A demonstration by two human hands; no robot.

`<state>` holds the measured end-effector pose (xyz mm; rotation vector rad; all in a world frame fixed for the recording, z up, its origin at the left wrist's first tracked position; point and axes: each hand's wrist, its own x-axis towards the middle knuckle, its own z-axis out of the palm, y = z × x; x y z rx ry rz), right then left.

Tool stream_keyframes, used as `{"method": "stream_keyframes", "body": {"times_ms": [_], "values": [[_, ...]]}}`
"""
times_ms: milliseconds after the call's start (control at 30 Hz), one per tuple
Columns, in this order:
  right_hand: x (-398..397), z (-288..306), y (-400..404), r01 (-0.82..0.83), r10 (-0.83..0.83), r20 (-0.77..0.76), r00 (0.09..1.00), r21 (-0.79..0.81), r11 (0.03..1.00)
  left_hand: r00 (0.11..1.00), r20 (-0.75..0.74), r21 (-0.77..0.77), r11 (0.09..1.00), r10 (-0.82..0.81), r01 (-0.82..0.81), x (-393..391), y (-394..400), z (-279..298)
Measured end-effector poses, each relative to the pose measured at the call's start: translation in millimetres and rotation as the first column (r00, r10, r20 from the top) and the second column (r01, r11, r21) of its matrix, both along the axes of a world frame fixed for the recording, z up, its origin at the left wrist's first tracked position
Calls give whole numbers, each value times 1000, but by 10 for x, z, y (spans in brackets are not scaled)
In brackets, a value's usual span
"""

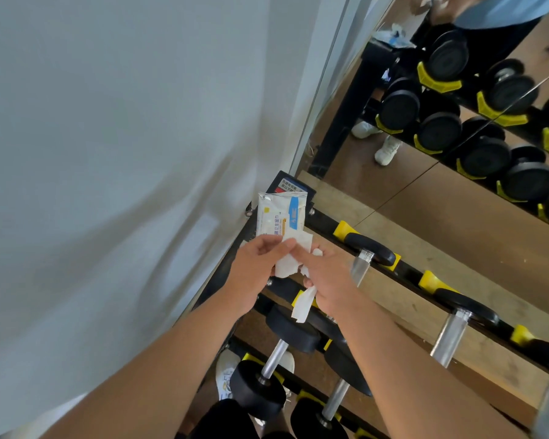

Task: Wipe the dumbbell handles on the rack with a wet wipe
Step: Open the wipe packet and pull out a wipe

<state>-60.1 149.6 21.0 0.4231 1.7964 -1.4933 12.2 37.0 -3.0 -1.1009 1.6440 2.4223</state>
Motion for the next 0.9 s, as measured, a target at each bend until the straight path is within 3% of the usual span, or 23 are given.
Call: {"method": "stream_keyframes", "body": {"times_ms": [67,167,300,467,567,667,767,900], "values": [[42,20,28,-16,17,27,999,-47,999,999,-36,122,992,32,-27,71,6,0],[75,59,88,-66,79,81,994,-157,985,996,-31,153,985,85,-79,152,-25,7],[139,137,108,-153,153,-7,988,-65,986,994,11,36,993,110,-110,224,-45,-7],[219,239,47,-97,95,-113,989,-7,995,980,64,-150,972,190,-178,250,65,66],[229,280,45,-105,107,-165,980,24,994,988,4,44,987,157,-157,273,65,156],[226,326,76,-186,200,-212,957,84,979,993,18,60,992,114,-115,277,81,185],[225,323,97,-183,188,-211,959,42,982,963,77,46,964,258,-262,247,74,152],[199,274,135,19,-16,-163,987,17,1000,866,161,158,854,473,-496,228,0,58]]}}
